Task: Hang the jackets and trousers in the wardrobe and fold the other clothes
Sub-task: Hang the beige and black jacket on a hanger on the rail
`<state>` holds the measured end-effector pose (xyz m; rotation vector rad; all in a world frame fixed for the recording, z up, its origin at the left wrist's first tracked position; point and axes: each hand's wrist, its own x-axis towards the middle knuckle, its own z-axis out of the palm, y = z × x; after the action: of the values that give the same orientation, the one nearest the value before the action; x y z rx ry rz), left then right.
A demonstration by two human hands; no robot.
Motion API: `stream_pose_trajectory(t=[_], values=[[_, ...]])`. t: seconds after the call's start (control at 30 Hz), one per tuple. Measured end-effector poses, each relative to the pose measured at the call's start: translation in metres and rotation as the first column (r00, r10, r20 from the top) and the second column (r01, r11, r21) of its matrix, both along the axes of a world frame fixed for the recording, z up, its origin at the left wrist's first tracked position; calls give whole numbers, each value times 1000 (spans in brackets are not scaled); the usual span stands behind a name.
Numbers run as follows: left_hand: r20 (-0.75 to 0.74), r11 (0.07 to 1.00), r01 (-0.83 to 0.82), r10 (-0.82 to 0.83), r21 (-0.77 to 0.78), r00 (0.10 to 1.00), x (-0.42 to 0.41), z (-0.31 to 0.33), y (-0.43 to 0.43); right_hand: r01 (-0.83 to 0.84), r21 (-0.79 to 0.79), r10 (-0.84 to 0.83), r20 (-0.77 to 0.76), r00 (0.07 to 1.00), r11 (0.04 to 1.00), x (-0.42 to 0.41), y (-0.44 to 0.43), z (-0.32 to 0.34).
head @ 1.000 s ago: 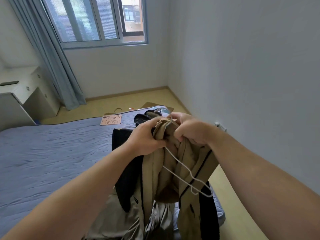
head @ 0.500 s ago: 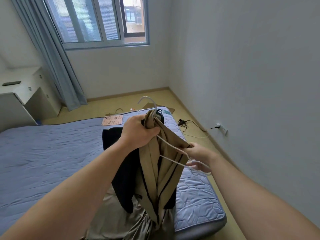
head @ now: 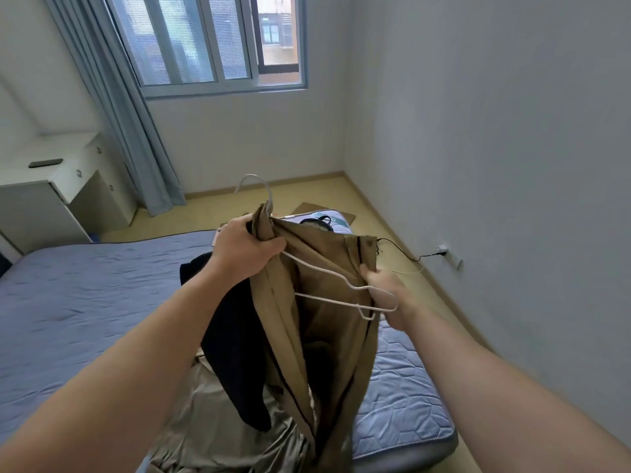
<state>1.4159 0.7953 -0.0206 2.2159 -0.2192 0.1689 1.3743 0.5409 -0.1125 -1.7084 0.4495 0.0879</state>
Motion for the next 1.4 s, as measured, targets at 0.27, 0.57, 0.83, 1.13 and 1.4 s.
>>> stream_pose_trajectory(t=[0.27, 0.57, 0.83, 1.13, 1.4], values=[[65, 998, 25, -29, 61, 997, 7, -8, 15, 198, -610, 29, 341, 940, 768, 18, -6, 60], [167, 970, -117, 82, 211, 982, 14, -7, 13, 180, -498, 43, 402, 914, 848, 9, -8, 90], [111, 925, -80, 41, 372, 993, 3, -9, -27, -156, -156, 216, 523, 825, 975, -14, 25, 138], [106, 992, -102, 94, 77, 990, 7, 18, -35, -660, 228, 694, -130, 708, 716, -38, -11, 92], [89, 998, 61, -63, 21, 994, -1, 25, -50, 250, -758, 164, 424, 891, 602, -22, -19, 81]])
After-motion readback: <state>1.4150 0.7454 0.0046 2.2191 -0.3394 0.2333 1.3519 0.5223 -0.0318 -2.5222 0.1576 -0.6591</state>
